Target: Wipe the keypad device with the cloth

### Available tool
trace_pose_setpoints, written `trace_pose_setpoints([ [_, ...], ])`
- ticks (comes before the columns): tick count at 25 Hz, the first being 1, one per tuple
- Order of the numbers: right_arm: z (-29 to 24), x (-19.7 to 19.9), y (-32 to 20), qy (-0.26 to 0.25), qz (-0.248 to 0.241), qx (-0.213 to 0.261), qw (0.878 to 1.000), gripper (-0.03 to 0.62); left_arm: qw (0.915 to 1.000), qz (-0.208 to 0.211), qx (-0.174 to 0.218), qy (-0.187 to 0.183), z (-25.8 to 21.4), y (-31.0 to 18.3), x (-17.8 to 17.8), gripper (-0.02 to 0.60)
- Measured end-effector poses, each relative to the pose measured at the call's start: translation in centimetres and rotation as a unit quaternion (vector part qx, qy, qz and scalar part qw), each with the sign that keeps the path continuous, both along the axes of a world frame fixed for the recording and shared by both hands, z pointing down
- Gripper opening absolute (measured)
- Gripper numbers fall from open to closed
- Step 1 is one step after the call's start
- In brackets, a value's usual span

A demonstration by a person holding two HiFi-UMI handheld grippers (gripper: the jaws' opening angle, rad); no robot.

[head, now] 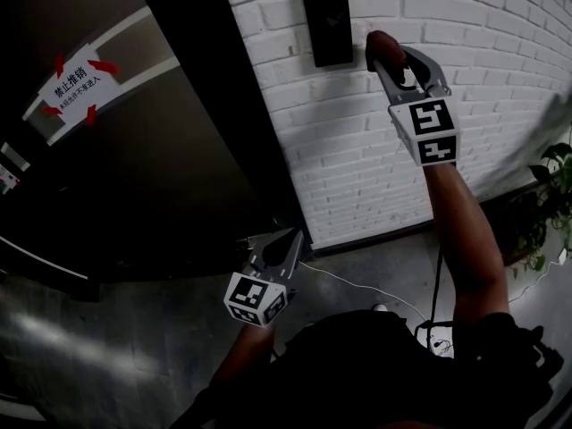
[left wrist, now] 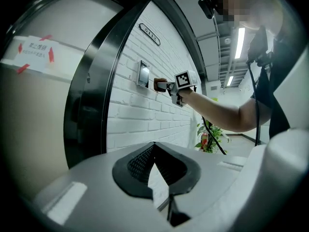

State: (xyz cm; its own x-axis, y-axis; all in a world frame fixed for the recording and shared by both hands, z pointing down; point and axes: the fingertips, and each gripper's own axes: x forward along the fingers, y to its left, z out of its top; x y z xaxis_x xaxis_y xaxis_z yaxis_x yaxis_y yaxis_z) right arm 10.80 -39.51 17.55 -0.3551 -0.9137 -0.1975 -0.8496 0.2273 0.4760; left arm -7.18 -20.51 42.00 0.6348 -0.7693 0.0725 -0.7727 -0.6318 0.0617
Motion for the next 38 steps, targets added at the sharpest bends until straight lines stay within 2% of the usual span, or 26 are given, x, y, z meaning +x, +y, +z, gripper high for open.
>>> trace_pose_setpoints([
  [3, 1.5, -0.1, 2.4, -0.009, -0.008, -0.016, 1.000, 0.144, 1.0000, 0.004, 0.003, 0.001, -0.1, 0.3, -1.4, 0.017],
  [6, 4.1, -0.8, 5.5, -0.021, -0.015, -0.041, 0.999, 0.144, 0.9997, 0.025, -0.002, 0.004, -0.2, 1.3, -2.2, 0.017],
  [12, 10.3, -3.4, 12.7, -0.034, -0.026, -0.092, 0.995, 0.144, 0.9967, 0.079, -0.017, 0.003, 1.0, 3.6, -2.4, 0.017],
  [15, 12.9, -4.0, 15.9, -0.048, -0.034, -0.117, 0.991, 0.144, 0.9959, 0.089, -0.015, 0.009, 1.1, 4.5, -2.1, 0.016],
  [19, 16.1, -4.5, 20.2, -0.066, -0.060, -0.147, 0.985, 0.144, 0.9964, 0.083, -0.010, 0.016, 1.1, 6.2, -1.5, 0.017],
  [24, 18.3, -3.8, 25.4, -0.051, -0.089, -0.159, 0.982, 0.144, 0.9983, 0.052, -0.003, 0.024, 0.6, 8.3, -0.1, 0.016],
  [30, 20.6, 1.0, 30.6, -0.075, -0.096, -0.188, 0.975, 0.144, 0.9995, 0.020, -0.002, 0.025, 0.3, 12.0, 3.1, 0.016],
  [38, 20.8, 4.2, 35.1, -0.089, -0.117, -0.181, 0.972, 0.144, 0.9999, -0.002, 0.002, 0.014, 0.3, 16.5, 7.0, 0.016],
])
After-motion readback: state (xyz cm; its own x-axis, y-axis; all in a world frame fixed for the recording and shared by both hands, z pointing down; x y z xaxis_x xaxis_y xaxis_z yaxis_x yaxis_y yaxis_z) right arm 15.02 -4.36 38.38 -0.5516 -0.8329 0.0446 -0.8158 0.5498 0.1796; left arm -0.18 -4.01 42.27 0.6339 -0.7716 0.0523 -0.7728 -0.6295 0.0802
